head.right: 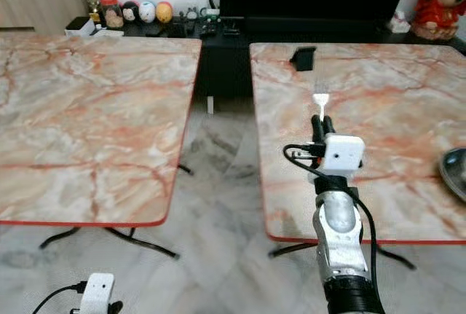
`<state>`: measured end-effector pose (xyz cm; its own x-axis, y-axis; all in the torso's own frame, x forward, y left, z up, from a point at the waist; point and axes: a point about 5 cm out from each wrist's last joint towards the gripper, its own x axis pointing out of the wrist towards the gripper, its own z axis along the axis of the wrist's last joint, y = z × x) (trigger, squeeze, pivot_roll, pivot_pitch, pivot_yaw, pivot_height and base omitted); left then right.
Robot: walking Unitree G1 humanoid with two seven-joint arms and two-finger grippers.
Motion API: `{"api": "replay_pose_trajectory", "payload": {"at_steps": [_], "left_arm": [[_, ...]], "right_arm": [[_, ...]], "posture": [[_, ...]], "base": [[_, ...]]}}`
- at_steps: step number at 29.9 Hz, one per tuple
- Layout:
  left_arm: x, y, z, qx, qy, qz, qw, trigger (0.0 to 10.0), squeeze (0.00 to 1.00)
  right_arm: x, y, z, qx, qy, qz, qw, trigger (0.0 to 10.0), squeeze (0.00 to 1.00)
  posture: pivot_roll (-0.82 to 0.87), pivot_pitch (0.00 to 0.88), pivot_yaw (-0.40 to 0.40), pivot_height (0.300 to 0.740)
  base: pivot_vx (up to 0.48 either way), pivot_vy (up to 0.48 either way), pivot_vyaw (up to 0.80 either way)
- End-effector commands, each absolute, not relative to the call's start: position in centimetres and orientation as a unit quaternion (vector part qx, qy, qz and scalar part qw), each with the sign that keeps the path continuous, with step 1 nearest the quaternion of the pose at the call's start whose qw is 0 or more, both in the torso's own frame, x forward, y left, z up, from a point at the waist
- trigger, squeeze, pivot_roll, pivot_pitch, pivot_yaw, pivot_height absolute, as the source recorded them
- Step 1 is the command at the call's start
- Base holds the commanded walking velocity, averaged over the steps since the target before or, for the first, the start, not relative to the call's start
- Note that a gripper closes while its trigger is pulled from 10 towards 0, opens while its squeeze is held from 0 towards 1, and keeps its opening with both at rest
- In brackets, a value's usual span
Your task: Setting the table
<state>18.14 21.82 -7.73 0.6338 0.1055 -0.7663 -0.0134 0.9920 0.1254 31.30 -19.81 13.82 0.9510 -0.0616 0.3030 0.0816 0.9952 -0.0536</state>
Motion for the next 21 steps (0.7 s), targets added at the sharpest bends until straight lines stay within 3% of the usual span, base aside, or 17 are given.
{"api": "replay_pose_trajectory", "payload": {"at_steps": [1, 21], "left_arm": [[17.45, 22.12, -8.01, 0.064, 0.438, 0.03, 0.896, 10.0, 0.0], [16.54, 22.26, -8.38, 0.059, 0.447, 0.036, 0.892, 10.0, 0.0]], "right_arm": [[31.31, -19.23, 13.95, -0.028, -0.156, -0.03, 0.987, 10.0, 0.0], [31.7, -18.66, 14.2, -0.02, -0.156, -0.024, 0.987, 10.0, 0.0]], "posture": [[0.03, 0.0, -0.023, 0.731], [0.03, 0.0, -0.025, 0.731]], "base": [[0.0, -0.398, 0.0], [0.0, -0.399, 0.0]]}}
